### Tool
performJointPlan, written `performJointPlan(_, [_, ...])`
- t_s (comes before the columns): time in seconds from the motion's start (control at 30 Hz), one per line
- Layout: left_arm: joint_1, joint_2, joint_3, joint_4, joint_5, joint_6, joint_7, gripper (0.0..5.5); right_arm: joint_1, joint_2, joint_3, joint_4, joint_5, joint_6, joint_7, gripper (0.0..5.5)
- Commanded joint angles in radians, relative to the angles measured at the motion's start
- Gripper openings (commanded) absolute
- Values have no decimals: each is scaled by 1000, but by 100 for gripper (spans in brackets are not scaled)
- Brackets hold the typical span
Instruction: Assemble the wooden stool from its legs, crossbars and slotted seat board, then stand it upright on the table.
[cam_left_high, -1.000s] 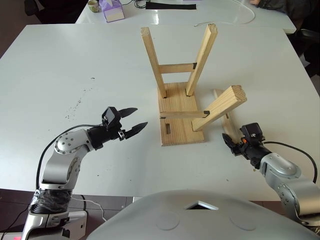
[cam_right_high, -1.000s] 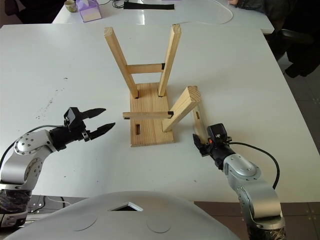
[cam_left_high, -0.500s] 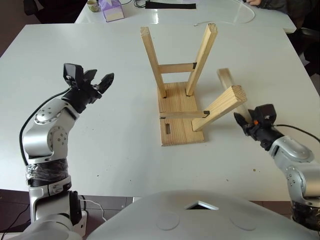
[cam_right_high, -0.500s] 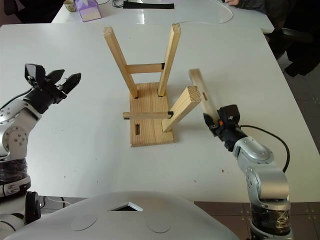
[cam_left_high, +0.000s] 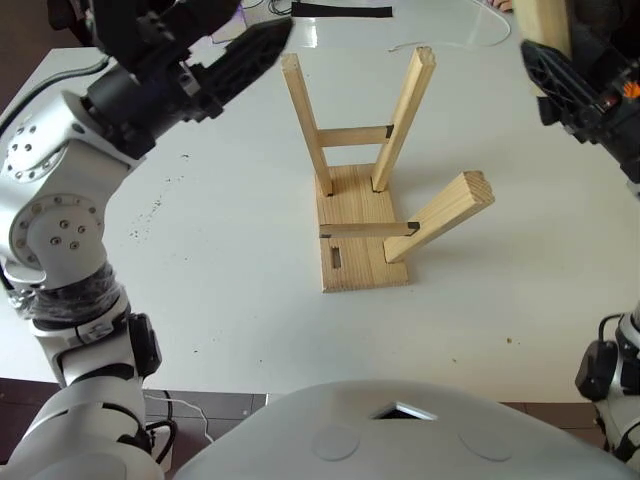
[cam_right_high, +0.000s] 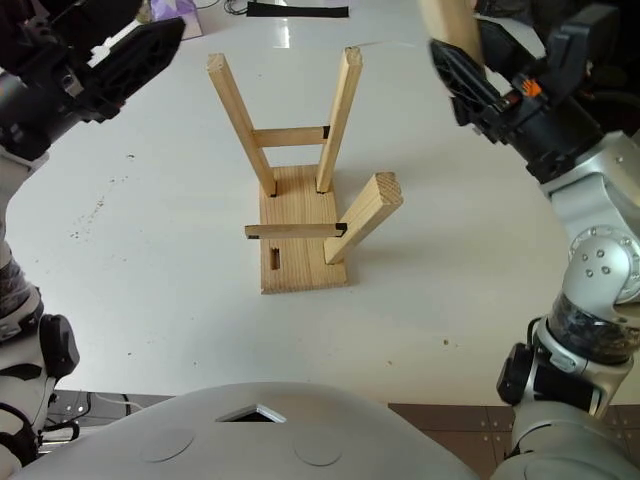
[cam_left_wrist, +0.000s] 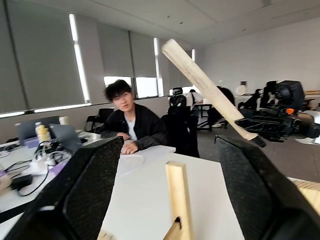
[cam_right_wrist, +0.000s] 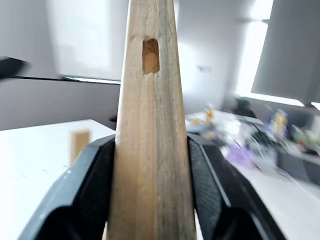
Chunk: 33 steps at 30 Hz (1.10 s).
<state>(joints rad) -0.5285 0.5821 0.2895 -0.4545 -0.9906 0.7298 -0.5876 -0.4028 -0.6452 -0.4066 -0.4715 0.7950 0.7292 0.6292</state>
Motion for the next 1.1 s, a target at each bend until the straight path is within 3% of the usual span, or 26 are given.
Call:
performJointPlan(0.03, [-126,-22,-51,46,-108,61,-9,285,-187,-92,39,18,199,101,114,205])
performJointPlan(0.27, [-128,-36,-62,20,-272,95,-80,285,-231,-127,99,41,399,195,228,205])
performJointPlan(0.57, [-138,-61,-80,-21,-301,35,-141,285,-256,-169,129,113,537,275,294,205])
performJointPlan(1.1, [-162,-86,-105,-25,-366,6,-100,285,-233,-184,177,107,486,262,402,205])
